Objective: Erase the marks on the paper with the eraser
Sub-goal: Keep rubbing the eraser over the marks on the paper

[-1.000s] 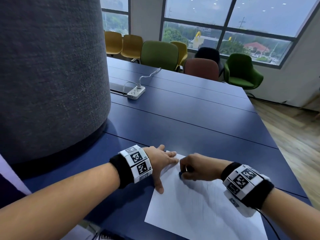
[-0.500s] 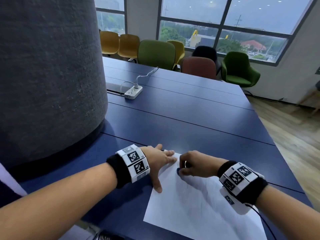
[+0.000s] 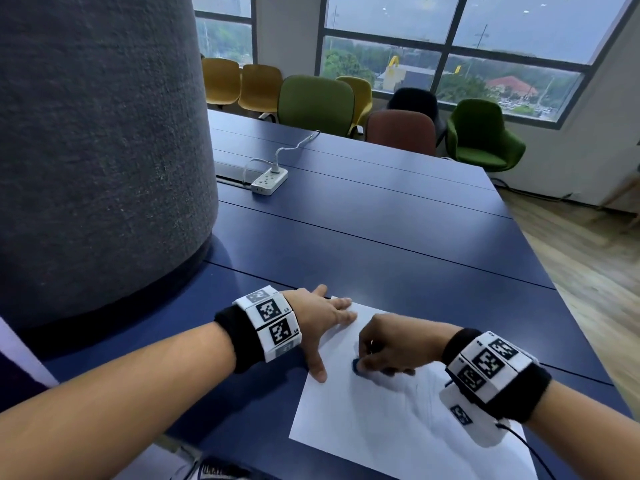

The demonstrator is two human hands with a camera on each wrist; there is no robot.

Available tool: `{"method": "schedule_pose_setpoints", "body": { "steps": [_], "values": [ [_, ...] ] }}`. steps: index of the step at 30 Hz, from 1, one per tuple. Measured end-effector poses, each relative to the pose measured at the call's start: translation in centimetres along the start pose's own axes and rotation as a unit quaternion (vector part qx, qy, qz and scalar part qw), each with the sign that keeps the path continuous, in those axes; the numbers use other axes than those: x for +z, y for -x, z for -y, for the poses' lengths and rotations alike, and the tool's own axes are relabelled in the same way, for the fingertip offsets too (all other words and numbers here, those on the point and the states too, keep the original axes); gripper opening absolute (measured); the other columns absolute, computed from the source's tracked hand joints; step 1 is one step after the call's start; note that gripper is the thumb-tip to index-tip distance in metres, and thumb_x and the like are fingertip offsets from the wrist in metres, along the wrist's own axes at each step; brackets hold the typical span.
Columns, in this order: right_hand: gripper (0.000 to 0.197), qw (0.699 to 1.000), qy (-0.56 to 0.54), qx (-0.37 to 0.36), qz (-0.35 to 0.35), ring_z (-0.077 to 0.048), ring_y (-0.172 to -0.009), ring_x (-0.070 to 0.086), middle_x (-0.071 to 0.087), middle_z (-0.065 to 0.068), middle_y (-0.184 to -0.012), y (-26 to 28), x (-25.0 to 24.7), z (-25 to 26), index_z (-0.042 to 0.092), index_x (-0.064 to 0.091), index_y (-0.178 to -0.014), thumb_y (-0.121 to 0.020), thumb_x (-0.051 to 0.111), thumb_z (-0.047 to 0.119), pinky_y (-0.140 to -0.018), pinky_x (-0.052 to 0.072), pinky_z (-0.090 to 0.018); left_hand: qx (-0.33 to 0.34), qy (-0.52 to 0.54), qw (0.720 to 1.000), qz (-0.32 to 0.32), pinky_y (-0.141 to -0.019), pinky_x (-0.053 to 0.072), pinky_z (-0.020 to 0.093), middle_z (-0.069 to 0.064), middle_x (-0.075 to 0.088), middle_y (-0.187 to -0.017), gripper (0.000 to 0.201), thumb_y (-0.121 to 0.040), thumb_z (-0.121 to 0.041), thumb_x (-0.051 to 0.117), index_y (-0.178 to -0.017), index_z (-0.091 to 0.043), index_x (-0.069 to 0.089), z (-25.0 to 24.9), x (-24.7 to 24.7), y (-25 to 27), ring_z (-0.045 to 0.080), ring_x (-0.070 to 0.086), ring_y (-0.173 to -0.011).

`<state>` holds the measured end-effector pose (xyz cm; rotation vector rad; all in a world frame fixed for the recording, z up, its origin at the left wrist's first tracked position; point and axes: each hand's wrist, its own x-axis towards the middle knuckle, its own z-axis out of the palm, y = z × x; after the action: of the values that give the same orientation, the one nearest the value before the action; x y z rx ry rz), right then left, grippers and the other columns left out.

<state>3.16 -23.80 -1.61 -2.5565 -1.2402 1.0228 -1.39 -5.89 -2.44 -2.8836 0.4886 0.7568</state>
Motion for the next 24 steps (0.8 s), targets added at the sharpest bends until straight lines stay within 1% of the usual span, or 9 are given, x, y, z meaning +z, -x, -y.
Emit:
{"method": "schedule_pose_setpoints", "body": {
  "steps": [2,3,7,8,12,14,19,21,24],
  "values": [
    [0.032,0.999,-0.013,0.009,-0.041,-0.016,-0.042,0.051,0.063,0.000,-0.060,-0.2,-0.5,-0.5,0.002,0.067,-0.084,-0.091,0.061,0.034,-0.042,0.041,-0.017,0.000,0.001,1.000,-0.001,-0.102,0.038,0.044,-0.013,-0.001,-0.163,0.121,-0.065,-0.064,0.079,-0.156,-0.032,0.006,0.1,0.1,0.0,0.029,0.020,-0.138],
    [0.033,0.999,-0.018,0.009,-0.046,-0.015,-0.042,0.051,0.064,0.000,-0.061,-0.2,-0.4,-0.6,0.002,0.067,-0.083,-0.091,0.061,0.033,-0.042,0.041,-0.017,0.000,0.001,1.000,-0.002,-0.102,0.038,0.044,-0.013,-0.001,-0.163,0.121,-0.065,-0.064,0.078,-0.156,-0.032,0.006,0.1,0.1,0.0,0.029,0.020,-0.138],
    [0.028,0.999,-0.010,-0.011,0.032,-0.012,-0.040,0.049,0.062,0.002,-0.059,0.6,0.7,0.5,0.007,0.066,-0.078,-0.090,0.062,0.032,-0.045,0.042,-0.018,0.000,0.004,1.000,-0.002,-0.103,0.036,0.044,-0.012,0.000,-0.163,0.121,-0.065,-0.063,0.079,-0.156,-0.031,0.006,0.0,0.0,0.1,0.029,0.019,-0.139],
    [0.029,0.999,-0.004,-0.008,0.032,-0.012,-0.040,0.049,0.061,0.002,-0.058,0.6,0.5,0.6,0.008,0.066,-0.076,-0.090,0.062,0.033,-0.047,0.042,-0.018,0.001,0.003,1.000,-0.001,-0.103,0.037,0.044,-0.012,0.000,-0.163,0.121,-0.065,-0.063,0.079,-0.156,-0.031,0.006,0.0,0.0,0.0,0.029,0.019,-0.139],
    [0.037,0.997,-0.021,0.025,-0.064,-0.015,-0.039,0.054,0.062,-0.001,-0.056,-0.7,-0.9,-0.7,0.005,0.062,-0.064,-0.089,0.061,0.033,-0.048,0.045,-0.022,-0.008,0.004,1.000,-0.004,-0.100,0.039,0.043,-0.010,0.001,-0.163,0.120,-0.066,-0.064,0.078,-0.156,-0.030,0.007,0.0,0.2,0.1,0.027,0.021,-0.137],
    [0.036,0.995,-0.046,0.028,-0.079,-0.018,-0.040,0.057,0.062,0.001,-0.054,-0.7,-0.5,-1.0,0.007,0.061,-0.062,-0.091,0.060,0.029,-0.046,0.045,-0.021,-0.007,0.005,1.000,-0.010,-0.097,0.040,0.042,-0.008,0.004,-0.163,0.118,-0.066,-0.063,0.079,-0.156,-0.028,0.010,-0.1,0.1,0.2,0.027,0.022,-0.135],
    [0.033,0.999,-0.022,0.012,0.021,-0.015,-0.041,0.057,0.059,0.003,-0.053,0.2,0.8,0.2,0.008,0.063,-0.069,-0.091,0.059,0.031,-0.047,0.044,-0.015,0.001,-0.004,1.000,-0.004,-0.097,0.040,0.042,-0.009,0.002,-0.163,0.120,-0.066,-0.063,0.079,-0.156,-0.029,0.007,-0.2,0.0,0.2,0.028,0.023,-0.135],
    [0.036,1.000,-0.017,0.025,-0.008,-0.018,-0.043,0.060,0.059,0.002,-0.054,-0.4,-0.1,-0.2,0.005,0.063,-0.068,-0.091,0.060,0.033,-0.045,0.044,-0.016,0.000,-0.003,1.000,-0.003,-0.098,0.040,0.042,-0.008,0.002,-0.163,0.119,-0.067,-0.062,0.079,-0.156,-0.029,0.007,-0.2,0.0,0.2,0.028,0.023,-0.135],
    [0.040,0.993,-0.048,0.051,-0.095,-0.021,-0.042,0.063,0.060,0.002,-0.051,-1.5,-1.2,-1.6,0.008,0.058,-0.059,-0.092,0.059,0.029,-0.047,0.047,-0.025,-0.001,-0.002,1.000,-0.002,-0.098,0.040,0.043,-0.008,0.001,-0.163,0.118,-0.068,-0.061,0.079,-0.156,-0.032,0.005,-0.3,-0.1,0.3,0.029,0.021,-0.136]
  ]
}}
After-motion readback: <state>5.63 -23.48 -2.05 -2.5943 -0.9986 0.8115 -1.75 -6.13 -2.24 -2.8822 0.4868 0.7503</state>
